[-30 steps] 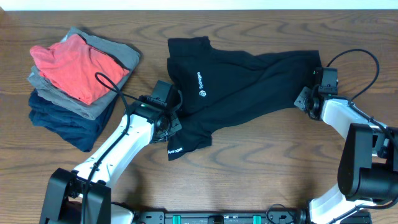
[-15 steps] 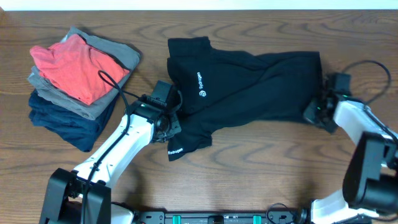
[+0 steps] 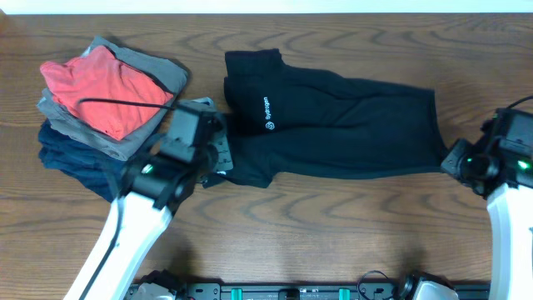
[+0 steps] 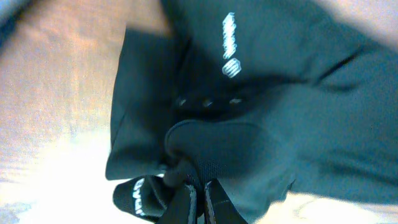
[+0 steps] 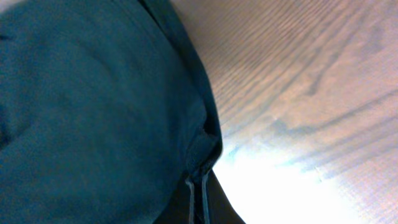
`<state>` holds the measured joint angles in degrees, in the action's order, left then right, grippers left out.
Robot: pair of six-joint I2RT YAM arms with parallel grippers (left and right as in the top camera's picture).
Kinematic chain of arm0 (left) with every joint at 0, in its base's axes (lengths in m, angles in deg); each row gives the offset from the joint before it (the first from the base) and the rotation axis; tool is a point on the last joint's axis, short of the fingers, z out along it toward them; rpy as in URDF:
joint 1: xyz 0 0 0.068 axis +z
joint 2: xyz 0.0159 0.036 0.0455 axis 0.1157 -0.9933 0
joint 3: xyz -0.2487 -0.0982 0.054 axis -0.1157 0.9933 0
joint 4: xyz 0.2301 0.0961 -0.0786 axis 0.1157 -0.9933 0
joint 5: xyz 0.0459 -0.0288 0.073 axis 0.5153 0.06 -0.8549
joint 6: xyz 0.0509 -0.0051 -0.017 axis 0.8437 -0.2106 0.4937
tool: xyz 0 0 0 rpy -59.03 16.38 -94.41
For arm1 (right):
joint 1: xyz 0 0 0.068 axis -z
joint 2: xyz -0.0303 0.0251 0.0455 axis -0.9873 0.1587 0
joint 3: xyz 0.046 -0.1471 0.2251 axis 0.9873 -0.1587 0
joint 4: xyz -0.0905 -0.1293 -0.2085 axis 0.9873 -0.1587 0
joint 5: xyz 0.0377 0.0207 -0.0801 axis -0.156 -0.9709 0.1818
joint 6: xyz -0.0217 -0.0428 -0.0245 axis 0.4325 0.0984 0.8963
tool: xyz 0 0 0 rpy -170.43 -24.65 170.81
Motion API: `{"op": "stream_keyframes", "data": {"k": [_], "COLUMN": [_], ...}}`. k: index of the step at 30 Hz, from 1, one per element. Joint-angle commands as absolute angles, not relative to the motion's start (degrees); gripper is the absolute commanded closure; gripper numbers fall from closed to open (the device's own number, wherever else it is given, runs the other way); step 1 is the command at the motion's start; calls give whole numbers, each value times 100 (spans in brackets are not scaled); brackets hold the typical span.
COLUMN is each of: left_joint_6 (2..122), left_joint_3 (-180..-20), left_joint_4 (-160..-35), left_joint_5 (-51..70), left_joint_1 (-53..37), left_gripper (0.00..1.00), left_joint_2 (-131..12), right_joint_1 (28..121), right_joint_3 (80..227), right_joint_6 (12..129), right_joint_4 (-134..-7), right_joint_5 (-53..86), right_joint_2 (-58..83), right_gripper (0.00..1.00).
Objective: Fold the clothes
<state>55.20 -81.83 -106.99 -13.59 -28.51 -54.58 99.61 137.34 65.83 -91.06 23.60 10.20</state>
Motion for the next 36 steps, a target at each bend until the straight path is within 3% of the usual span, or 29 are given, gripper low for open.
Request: {"op": "stream_keyframes", "data": {"k": [1, 12, 19, 30, 36], "left_joint_6": [5789, 6017, 6382, 6425, 6423], "left_joint_3": [-8609, -9973, -10253, -10255, -10826], "left_joint_4": [-10769, -10627, -9777, -9270, -8625], "left_joint_5": [-1453, -1888, -1901, -1873, -1016], "left_joint_1": [-2831, -2814, -2814, -2750, -2232], "left_gripper": [94, 94, 94, 94, 94], "left_joint_2": [-4949, -3884, -4005, -6219, -7974], "right_joint_1": [10033, 10473, 10567, 10518, 10328], "right_joint_3": [14370, 16503, 16975, 16973, 16973], "right_joint_6": [6779, 6943, 7015, 7463, 7352], "right_joint_4": [-9347, -9967, -9631, -8746, -7460], "right_joint_5": [2312, 2317, 2151, 1099, 1075], "right_joint_2": [601, 15, 187, 2058, 3125], "right_gripper": [99, 99, 99, 98, 99]}}
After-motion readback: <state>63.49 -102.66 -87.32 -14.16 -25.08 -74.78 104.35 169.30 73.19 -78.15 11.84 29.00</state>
